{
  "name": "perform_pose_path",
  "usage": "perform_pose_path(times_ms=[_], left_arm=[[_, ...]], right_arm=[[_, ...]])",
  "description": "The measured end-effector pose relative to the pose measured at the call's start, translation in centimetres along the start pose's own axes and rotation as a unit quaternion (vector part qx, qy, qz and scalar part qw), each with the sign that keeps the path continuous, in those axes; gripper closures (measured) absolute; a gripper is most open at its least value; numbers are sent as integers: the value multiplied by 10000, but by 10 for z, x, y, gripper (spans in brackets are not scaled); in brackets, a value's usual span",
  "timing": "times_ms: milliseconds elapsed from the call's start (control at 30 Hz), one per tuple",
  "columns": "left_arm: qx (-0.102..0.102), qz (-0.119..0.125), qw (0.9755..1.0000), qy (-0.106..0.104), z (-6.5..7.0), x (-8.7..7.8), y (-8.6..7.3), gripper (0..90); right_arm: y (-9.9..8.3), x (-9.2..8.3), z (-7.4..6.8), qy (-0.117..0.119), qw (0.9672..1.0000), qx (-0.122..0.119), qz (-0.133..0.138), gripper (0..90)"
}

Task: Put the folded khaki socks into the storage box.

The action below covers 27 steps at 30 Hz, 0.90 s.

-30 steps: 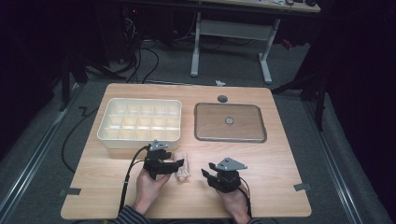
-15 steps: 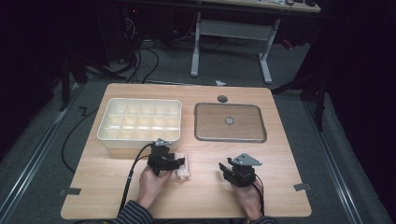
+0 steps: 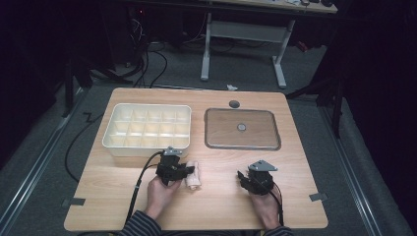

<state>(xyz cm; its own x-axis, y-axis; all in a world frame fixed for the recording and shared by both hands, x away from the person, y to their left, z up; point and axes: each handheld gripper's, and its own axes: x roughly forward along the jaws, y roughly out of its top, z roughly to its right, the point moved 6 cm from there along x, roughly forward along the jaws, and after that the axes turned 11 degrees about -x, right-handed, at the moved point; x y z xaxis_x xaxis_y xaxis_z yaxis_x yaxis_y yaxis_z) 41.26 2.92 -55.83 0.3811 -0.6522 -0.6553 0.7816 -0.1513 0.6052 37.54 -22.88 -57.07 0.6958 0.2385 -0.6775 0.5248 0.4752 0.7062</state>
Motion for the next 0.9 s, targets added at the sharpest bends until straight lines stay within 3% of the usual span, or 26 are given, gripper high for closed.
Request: perform_pose_path(times_ms=[167,367,567,900], left_arm=[[110,50,9999,-82,3,-3,1,731],[214,75,9996,-157,6,-11,2,733],[107,178,9993,-302,2,-25,5,734],[141,242,9990,-363,-5,-41,5,734]], right_arm=[[-1,1,3,110,9997,200,14,470],[-1,2,3,100,9997,220,1,449],[-1,2,3,116,9997,208,-1,440],[-1,2,3,129,9997,205,-6,418]])
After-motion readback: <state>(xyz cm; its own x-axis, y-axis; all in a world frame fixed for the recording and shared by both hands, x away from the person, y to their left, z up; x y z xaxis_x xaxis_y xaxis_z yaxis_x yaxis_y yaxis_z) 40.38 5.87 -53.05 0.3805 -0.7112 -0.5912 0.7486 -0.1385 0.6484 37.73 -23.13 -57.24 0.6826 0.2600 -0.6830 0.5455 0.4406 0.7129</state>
